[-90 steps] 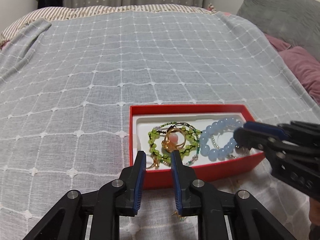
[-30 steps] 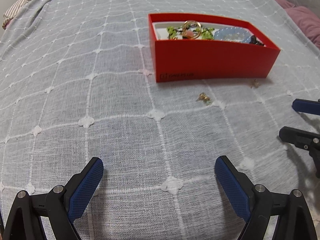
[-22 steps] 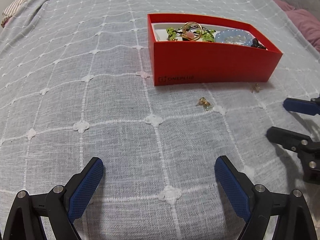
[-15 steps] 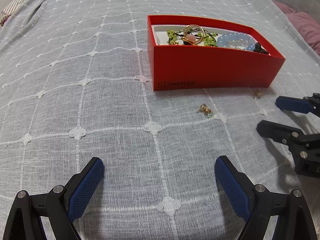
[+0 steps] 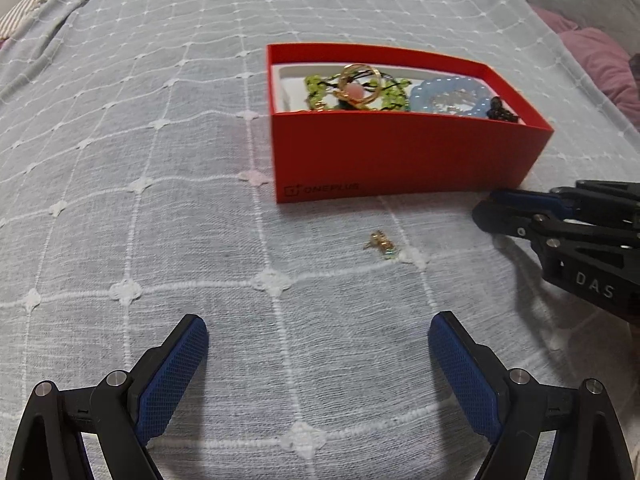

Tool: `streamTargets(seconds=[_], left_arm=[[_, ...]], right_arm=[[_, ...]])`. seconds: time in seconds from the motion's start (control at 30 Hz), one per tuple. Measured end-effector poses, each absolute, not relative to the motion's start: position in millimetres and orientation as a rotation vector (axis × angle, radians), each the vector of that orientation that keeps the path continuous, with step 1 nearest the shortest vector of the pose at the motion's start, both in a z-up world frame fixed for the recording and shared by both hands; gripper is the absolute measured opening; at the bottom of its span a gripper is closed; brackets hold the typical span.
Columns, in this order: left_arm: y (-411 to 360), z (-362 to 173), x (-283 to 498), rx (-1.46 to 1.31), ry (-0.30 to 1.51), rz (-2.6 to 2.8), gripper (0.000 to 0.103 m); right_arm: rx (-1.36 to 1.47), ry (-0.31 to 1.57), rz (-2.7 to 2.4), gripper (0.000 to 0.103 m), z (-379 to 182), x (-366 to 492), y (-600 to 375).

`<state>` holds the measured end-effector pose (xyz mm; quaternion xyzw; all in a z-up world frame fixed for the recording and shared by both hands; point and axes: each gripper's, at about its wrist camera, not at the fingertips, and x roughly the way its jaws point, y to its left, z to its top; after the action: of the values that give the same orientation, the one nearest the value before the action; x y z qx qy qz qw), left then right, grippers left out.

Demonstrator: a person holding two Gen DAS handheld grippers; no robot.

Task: Organize jewelry
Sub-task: 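Close the left tool on a small gold earring while the right tool grasps another, then carry both earrings over the red box and open both tools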

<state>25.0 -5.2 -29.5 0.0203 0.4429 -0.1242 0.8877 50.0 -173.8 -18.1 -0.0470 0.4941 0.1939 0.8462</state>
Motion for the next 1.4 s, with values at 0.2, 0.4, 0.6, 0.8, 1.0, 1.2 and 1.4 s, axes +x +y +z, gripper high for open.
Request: streamTargets(seconds=[0.2,0.4,0.6,0.8,1.0,1.2,1.4], left_arm=[[-11,-25,24,0.012,0.895,-0.340,0.080],[-18,-22,30,-0.041,0.895,-0.402,0.052],[-23,-27,41,-0.060,0.906,-0.396,0.033],[-31,-30,47,-0.026,0.910,-0.345,0.024],[-35,-31,54,-0.027,0.919,-0.305,0.016],[-36,-32,60,-0.027,0.922,-0.268,0.004],[-32,-32,61,-0.040,0.925,-0.270,0.003]], right_arm=[[-0.115,1.033,0.418,0.006,-14,46,-171],[-0.091,1.030,0.421,0.006,-7,39,-181],[-0.078,1.022,0.427,0.006,0,29,-193],[-0.074,1.018,0.441,0.006,4,23,-198],[-0.075,1.021,0.446,0.006,5,18,-199],[-0.084,1.028,0.446,0.006,3,16,-197],[-0.084,1.030,0.447,0.006,3,14,-194]])
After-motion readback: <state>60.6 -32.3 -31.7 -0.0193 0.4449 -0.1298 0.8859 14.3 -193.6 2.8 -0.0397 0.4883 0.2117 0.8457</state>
